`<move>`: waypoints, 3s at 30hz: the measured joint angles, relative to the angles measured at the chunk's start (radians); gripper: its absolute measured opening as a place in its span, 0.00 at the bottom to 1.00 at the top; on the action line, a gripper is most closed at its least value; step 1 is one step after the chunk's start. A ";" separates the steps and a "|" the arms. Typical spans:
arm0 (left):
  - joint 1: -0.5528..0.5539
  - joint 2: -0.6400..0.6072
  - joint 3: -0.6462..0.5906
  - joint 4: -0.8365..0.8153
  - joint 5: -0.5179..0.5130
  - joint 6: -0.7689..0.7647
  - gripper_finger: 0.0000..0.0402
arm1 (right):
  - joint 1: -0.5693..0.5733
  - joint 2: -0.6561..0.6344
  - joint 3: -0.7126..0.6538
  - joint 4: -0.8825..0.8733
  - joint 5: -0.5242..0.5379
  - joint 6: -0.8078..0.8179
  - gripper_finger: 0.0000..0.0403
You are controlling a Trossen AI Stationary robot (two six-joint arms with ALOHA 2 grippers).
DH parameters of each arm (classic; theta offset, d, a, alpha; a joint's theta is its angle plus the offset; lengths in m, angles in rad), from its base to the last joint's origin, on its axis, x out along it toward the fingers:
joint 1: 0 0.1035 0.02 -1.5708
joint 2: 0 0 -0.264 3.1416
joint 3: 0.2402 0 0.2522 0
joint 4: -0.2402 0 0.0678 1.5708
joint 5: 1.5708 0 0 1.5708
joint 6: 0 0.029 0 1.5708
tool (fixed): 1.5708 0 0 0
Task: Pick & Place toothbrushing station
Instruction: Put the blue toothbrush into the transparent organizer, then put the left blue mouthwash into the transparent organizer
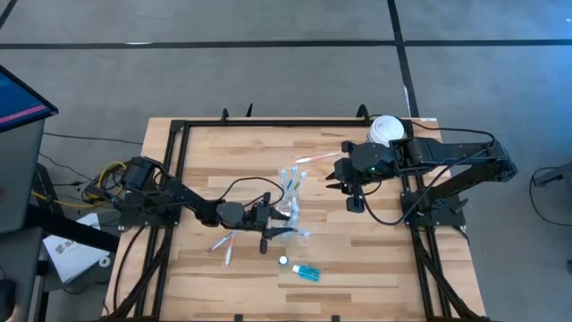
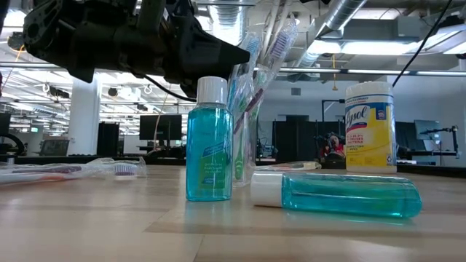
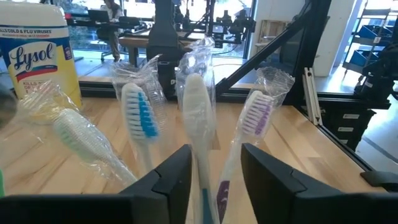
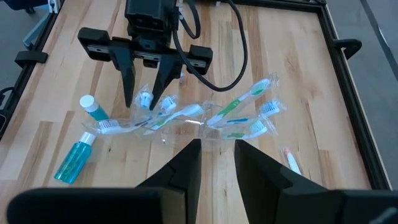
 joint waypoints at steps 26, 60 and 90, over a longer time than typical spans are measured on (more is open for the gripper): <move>-0.101 -0.119 0.000 -0.067 0.019 0.030 0.40 | 0.000 0.000 0.000 0.000 0.000 0.000 0.22; -0.222 -0.214 0.000 -0.151 0.132 0.052 0.35 | 0.000 0.000 0.000 0.003 0.000 0.000 0.22; -0.224 -0.011 0.002 -0.080 0.043 -0.002 0.32 | 0.000 0.000 0.000 0.004 0.000 0.000 0.22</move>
